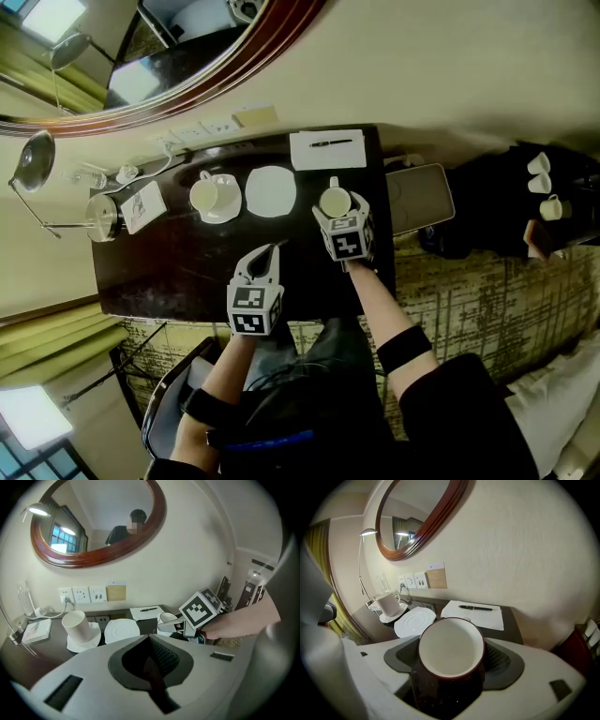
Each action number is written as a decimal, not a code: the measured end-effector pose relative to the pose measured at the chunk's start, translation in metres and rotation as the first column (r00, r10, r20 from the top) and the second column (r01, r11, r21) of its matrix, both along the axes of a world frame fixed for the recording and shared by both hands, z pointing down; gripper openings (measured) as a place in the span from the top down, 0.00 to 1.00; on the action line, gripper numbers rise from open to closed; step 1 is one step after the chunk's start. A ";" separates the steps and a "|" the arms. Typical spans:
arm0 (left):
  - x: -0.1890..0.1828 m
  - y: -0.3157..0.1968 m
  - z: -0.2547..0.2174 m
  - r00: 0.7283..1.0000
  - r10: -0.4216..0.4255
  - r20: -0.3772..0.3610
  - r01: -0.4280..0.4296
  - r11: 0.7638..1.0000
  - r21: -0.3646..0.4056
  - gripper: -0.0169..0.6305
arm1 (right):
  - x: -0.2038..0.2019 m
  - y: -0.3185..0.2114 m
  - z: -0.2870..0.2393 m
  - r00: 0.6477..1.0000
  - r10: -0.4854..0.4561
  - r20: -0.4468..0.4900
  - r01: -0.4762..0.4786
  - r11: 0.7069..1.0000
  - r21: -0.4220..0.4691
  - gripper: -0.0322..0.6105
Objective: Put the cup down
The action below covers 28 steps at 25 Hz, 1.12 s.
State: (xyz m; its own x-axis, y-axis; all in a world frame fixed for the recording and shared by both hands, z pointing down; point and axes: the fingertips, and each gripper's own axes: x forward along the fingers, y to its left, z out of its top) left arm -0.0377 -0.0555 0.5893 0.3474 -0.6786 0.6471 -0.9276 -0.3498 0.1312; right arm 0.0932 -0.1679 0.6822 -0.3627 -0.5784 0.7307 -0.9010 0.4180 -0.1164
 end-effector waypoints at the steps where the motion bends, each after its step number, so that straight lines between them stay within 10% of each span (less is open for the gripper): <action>1: -0.001 0.000 0.001 1.000 -0.003 -0.004 0.003 1.000 -0.001 0.97 | 0.000 0.001 0.001 1.000 0.005 0.002 -0.005 1.000 0.000 0.32; 28: -0.098 0.011 -0.005 0.990 -0.135 -0.038 0.135 0.991 -0.002 0.97 | -0.131 -0.035 -0.061 0.993 -0.115 0.037 0.109 0.986 0.124 0.33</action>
State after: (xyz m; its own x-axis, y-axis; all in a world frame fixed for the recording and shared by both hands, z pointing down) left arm -0.1359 -0.0440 0.5844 0.2772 -0.7213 0.6347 -0.9606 -0.2220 0.1673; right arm -0.0379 -0.2025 0.6210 -0.4603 -0.6159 0.6393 -0.8428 0.5294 -0.0968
